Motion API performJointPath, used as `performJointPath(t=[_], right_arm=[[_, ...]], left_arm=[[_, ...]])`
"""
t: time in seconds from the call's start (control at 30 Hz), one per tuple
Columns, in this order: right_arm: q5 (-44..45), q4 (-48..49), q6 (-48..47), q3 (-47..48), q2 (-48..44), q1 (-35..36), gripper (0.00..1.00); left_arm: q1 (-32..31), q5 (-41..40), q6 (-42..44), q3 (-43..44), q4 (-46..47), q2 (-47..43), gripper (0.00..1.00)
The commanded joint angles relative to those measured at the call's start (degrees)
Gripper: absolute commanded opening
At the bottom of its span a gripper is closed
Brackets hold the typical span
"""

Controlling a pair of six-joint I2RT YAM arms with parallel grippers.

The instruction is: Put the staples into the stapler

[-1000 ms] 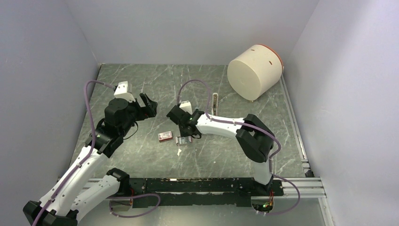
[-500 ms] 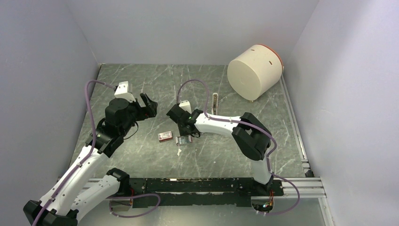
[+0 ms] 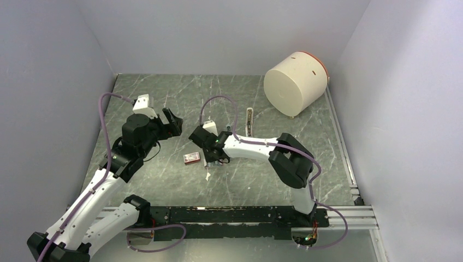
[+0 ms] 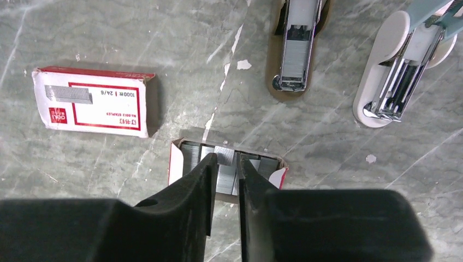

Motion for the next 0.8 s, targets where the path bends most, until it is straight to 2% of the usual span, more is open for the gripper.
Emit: performJointPath(t=[0.0, 0.23, 0.43, 0.77], right_arm=[[0.1, -0.9, 0.9, 0.2, -1.3, 0.5, 0.26], [-0.5, 0.0, 1.0, 0.1, -0.8, 0.6, 0.28], [-1.4, 0.5, 1.0, 0.2, 0.0, 0.6, 0.24], [-2.1, 0.9, 1.5, -0.4, 0.6, 0.6, 0.28]], left_arm=[[0.2, 0.9, -0.2, -0.4, 0.4, -0.5, 0.95], [0.2, 0.7, 0.0, -0.4, 0.3, -0.5, 0.95], [0.2, 1.0, 0.1, -0.5, 0.4, -0.6, 0.95], [0.2, 0.9, 0.0, -0.4, 0.3, -0.5, 0.95]])
